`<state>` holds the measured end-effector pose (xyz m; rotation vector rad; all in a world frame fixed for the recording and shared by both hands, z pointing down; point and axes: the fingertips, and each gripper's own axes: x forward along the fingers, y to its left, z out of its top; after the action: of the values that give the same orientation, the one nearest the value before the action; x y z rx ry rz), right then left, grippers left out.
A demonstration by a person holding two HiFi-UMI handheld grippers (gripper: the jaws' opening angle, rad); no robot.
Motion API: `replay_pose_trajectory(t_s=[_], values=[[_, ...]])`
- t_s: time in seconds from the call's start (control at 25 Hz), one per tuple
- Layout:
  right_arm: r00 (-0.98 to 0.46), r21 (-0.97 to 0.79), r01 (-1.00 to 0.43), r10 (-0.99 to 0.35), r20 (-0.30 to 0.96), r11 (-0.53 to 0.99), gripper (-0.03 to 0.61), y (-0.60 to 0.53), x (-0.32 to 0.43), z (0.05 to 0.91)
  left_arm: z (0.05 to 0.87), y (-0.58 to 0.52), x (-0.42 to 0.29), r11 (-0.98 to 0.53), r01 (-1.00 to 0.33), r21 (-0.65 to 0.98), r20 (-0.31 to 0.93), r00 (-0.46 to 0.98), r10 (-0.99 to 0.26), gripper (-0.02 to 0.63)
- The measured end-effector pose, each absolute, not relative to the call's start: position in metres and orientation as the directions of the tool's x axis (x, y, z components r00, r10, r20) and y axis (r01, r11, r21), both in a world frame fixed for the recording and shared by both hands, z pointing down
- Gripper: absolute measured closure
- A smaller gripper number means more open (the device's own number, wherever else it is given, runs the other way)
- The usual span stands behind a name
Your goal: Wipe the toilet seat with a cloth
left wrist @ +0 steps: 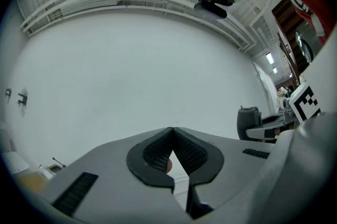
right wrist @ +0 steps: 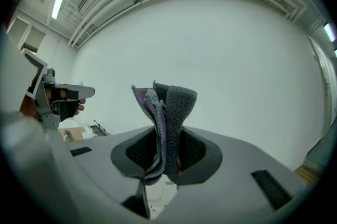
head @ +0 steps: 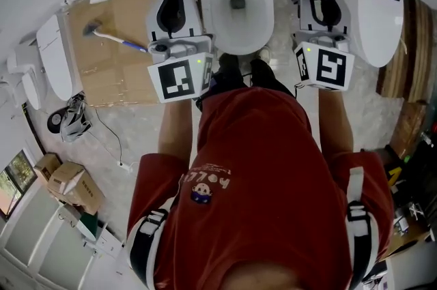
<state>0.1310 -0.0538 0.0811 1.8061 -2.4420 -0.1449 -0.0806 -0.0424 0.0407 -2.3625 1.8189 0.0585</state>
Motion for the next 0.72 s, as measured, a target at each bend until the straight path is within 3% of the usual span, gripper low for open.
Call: replay_pose_trajectory(t_s=[0.28,0.72], values=[[-0.283,0.130,-0.946,-0.952,0.113,0.297,0.494,-0.074,0.104,0.158,0.098,-0.064,-0.104,-0.284,-0.957,-0.059,-0.149,0.290,-0.945,0.600],[-0.271,0.130,-0.941,-0.925,0.267,0.313,0.494,-0.095,0.093,0.346,0.274,-0.080,-0.107,-0.288,-0.957,0.029,-0.051,0.287,-0.957,0.600]])
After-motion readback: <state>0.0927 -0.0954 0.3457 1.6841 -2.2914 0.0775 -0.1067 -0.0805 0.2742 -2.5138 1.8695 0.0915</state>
